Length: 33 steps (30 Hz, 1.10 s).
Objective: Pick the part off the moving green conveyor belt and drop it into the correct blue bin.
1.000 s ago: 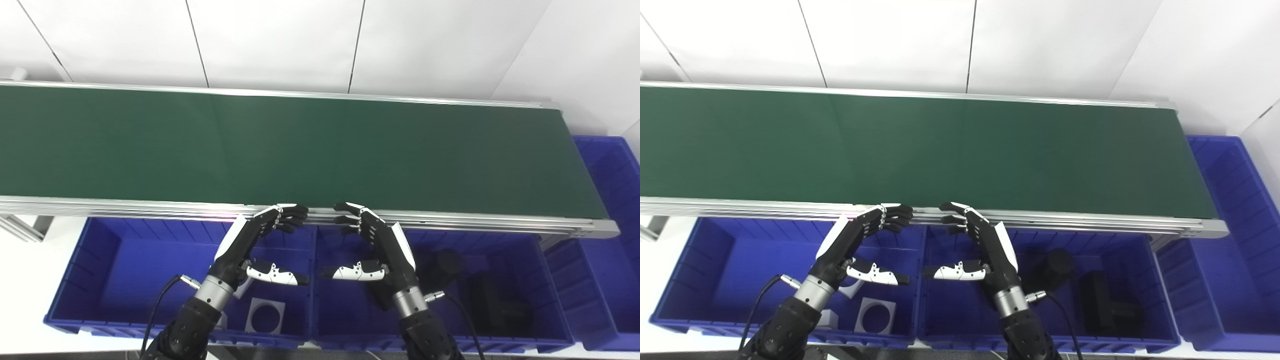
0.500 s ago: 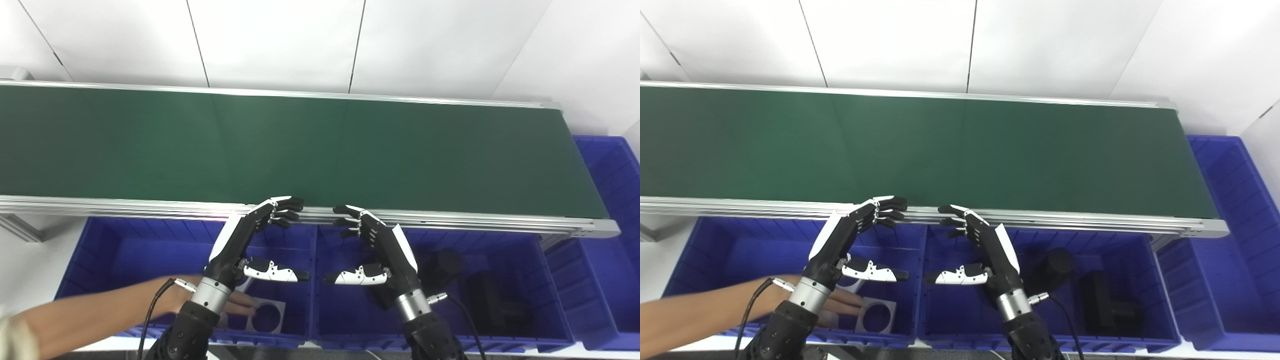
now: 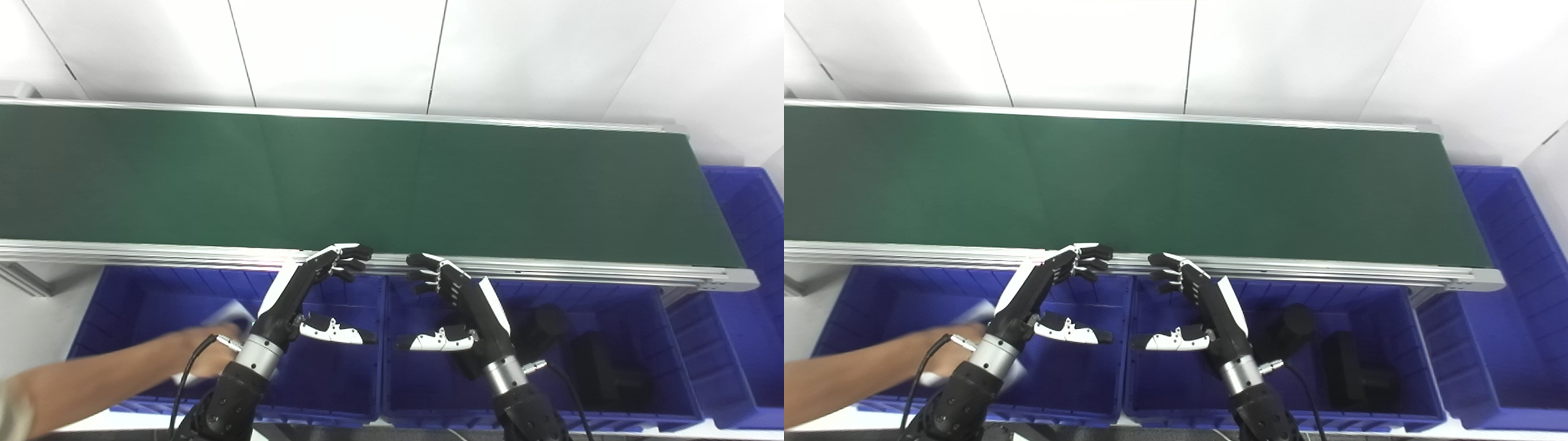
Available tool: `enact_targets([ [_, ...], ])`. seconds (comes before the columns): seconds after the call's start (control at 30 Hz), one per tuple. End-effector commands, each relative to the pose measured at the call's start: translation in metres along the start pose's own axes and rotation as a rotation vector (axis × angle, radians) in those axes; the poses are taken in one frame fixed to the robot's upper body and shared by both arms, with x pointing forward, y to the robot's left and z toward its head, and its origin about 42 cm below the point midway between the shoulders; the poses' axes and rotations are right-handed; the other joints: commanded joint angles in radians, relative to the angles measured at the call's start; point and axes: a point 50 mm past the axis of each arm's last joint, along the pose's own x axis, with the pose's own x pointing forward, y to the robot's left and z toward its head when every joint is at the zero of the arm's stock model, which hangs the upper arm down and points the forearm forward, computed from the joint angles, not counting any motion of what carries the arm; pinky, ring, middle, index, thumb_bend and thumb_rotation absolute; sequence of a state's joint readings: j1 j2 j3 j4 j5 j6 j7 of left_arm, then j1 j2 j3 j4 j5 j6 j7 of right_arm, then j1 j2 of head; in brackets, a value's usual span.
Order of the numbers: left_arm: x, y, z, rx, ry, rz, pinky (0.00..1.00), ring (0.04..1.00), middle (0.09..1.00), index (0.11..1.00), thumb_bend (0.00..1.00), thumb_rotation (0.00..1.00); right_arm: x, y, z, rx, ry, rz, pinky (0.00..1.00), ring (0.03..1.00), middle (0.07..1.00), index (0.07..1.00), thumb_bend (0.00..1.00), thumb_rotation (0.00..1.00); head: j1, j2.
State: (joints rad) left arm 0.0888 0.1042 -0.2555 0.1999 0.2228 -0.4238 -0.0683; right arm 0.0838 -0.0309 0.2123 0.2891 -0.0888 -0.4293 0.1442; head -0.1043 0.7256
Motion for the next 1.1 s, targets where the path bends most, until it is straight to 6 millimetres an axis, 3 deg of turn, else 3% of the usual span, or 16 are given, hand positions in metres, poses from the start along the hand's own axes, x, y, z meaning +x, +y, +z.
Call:
enact_targets([
  [0.0,0.007,0.006,0.009,0.023,-0.072,0.012,0.61,0.7,0.751,0.737,0.87,0.0,0.01,0.001,0.01,0.01,-0.061,-0.006,0.66,0.739,0.802,0.764,0.86,0.09,-0.001,0.001],
  [0.23,0.007,0.005,0.008,0.018,-0.072,0.009,0.62,0.702,0.753,0.737,0.87,0.0,0.008,-0.005,0.012,0.007,-0.061,-0.01,0.67,0.747,0.806,0.766,0.85,0.09,-0.007,0.001],
  [0.4,0.008,0.003,0.009,0.017,-0.074,0.01,0.62,0.703,0.753,0.739,0.87,0.0,-0.001,-0.022,0.023,0.002,-0.078,-0.012,0.68,0.757,0.816,0.766,0.85,0.11,-0.012,0.002],
  [0.57,0.009,0.003,0.009,0.018,-0.074,0.009,0.63,0.71,0.759,0.743,0.87,0.0,-0.016,-0.044,0.037,0.003,-0.115,-0.028,0.67,0.745,0.809,0.763,0.87,0.15,-0.018,0.003],
  [1.07,0.011,0.006,0.008,0.017,-0.073,0.015,0.62,0.703,0.757,0.738,0.87,0.0,-0.083,-0.118,0.085,-0.052,-0.191,-0.137,0.68,0.748,0.811,0.775,0.83,0.08,-0.035,0.0],
])
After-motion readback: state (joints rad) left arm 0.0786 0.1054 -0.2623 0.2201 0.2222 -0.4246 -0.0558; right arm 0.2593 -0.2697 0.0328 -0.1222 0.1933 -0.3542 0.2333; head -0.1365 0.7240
